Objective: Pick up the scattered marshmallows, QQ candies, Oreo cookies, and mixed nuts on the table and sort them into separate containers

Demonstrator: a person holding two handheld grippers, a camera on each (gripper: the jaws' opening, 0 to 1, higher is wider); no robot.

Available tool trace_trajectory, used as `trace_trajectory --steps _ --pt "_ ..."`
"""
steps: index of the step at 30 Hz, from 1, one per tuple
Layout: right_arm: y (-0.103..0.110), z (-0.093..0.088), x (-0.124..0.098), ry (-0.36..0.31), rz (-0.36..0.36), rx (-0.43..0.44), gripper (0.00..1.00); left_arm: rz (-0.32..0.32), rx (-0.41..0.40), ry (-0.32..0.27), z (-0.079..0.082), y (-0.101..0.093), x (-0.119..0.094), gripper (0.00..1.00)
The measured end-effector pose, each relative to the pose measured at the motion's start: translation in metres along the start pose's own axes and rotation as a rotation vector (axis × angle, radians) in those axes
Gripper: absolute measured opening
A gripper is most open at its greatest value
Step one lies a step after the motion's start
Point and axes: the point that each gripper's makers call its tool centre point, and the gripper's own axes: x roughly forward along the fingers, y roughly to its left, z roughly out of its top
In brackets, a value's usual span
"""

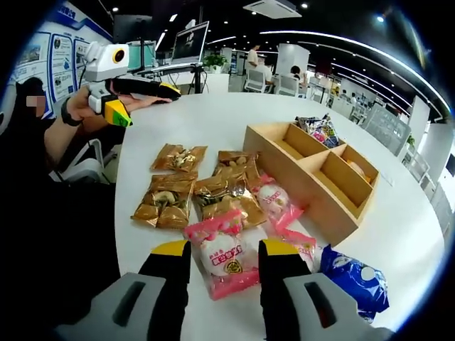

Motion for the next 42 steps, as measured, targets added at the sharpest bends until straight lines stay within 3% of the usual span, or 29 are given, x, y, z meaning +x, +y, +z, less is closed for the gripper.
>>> trace_trajectory --steps 20,42 --pt "-0.0019 -0.0033 0.0017 -0.019 0.003 0.011 0.19 0.001 0.008 0.007 -0.0001 -0.0010 0.0006 0.90" --pt "-0.0026 -0.0020 -0.0003 -0.029 -0.011 -0.002 0.13 0.001 0.007 0.009 -0.0022 -0.0005 -0.0005 0.89"
